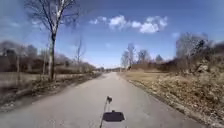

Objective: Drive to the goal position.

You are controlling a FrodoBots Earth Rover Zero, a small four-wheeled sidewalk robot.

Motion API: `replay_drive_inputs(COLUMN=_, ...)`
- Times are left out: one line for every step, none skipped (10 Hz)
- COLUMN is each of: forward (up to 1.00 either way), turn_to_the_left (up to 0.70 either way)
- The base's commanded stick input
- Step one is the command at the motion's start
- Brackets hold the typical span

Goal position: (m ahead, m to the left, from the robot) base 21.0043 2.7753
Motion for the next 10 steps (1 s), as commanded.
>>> replay_drive_inputs(forward=1.00, turn_to_the_left=0.00)
replay_drive_inputs(forward=1.00, turn_to_the_left=0.00)
replay_drive_inputs(forward=1.00, turn_to_the_left=0.00)
replay_drive_inputs(forward=1.00, turn_to_the_left=0.00)
replay_drive_inputs(forward=1.00, turn_to_the_left=0.00)
replay_drive_inputs(forward=1.00, turn_to_the_left=0.00)
replay_drive_inputs(forward=1.00, turn_to_the_left=0.00)
replay_drive_inputs(forward=1.00, turn_to_the_left=0.00)
replay_drive_inputs(forward=1.00, turn_to_the_left=0.00)
replay_drive_inputs(forward=1.00, turn_to_the_left=0.00)
